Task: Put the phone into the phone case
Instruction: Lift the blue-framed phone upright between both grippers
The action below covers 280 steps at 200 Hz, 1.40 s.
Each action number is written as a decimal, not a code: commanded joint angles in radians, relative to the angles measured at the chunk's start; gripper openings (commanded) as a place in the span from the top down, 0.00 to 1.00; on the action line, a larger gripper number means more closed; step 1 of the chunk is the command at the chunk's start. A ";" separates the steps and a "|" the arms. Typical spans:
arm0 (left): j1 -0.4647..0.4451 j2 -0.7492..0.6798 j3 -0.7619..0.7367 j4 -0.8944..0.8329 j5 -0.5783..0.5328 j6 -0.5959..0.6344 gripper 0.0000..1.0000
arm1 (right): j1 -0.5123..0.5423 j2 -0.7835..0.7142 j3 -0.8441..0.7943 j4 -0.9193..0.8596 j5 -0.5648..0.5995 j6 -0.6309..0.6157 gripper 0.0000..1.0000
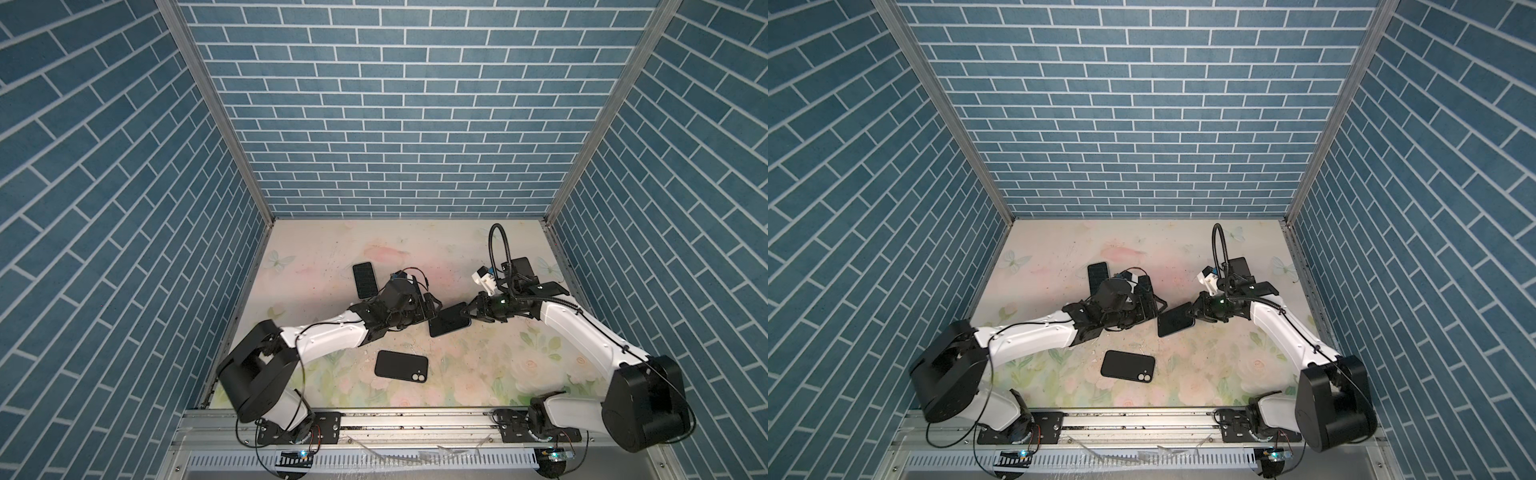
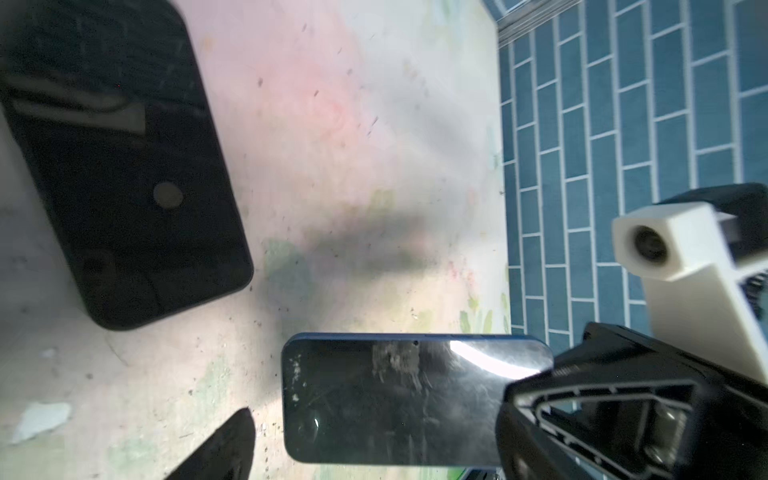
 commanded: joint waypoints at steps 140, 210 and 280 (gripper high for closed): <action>0.250 -0.243 -0.055 0.170 0.553 0.149 0.11 | -0.021 -0.141 0.001 0.613 -0.387 0.483 1.00; 0.250 -0.203 -0.067 0.463 0.650 0.019 0.38 | -0.022 -0.125 -0.065 0.858 -0.489 0.637 1.00; 0.252 -0.177 -0.084 0.764 0.652 -0.171 0.65 | -0.022 -0.046 -0.125 1.300 -0.530 0.892 1.00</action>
